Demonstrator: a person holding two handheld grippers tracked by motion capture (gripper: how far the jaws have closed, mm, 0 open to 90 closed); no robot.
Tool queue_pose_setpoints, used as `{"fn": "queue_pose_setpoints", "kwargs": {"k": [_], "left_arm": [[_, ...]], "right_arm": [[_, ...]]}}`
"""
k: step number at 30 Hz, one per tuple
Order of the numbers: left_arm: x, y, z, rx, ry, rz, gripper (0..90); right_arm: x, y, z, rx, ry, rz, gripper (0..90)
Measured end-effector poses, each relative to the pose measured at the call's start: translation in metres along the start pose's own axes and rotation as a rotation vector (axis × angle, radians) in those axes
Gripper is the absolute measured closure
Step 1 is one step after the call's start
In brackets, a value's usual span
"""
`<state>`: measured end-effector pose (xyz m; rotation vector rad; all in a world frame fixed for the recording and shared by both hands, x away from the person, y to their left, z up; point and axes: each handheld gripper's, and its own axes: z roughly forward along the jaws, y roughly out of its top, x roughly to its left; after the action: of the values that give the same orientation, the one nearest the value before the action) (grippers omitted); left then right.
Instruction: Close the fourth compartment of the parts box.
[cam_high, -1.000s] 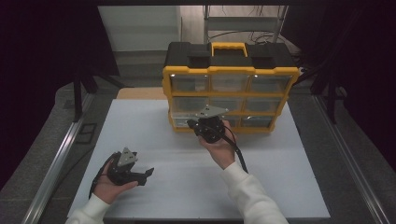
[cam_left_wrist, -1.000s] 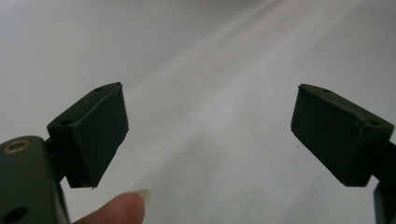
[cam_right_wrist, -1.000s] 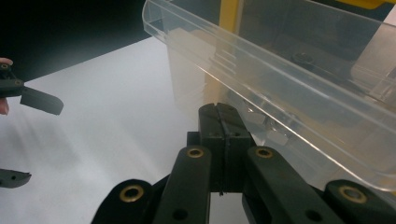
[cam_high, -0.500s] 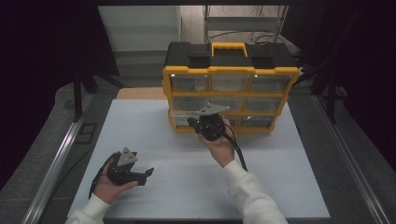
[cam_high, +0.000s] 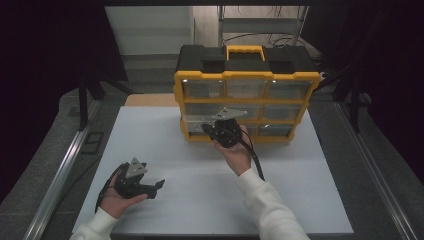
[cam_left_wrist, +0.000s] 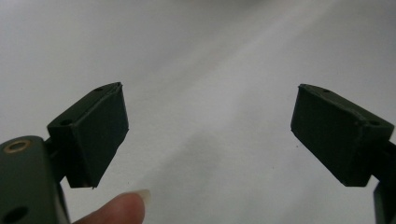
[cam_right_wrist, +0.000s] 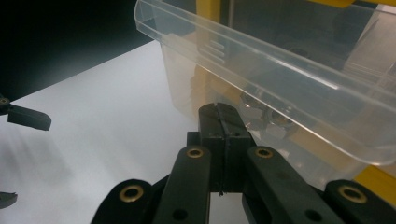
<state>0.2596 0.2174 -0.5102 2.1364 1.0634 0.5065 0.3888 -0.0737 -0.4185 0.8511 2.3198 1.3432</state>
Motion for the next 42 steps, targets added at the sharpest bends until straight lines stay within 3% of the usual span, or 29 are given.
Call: {"fn": "queue_pose_setpoints", "kwargs": {"k": [42], "left_arm": [[0.000, 0.000, 0.000, 0.000, -0.001, -0.001, 11.9]], "right_arm": [[-0.027, 0.011, 0.023, -0.009, -0.066, 0.085, 90.0]]}}
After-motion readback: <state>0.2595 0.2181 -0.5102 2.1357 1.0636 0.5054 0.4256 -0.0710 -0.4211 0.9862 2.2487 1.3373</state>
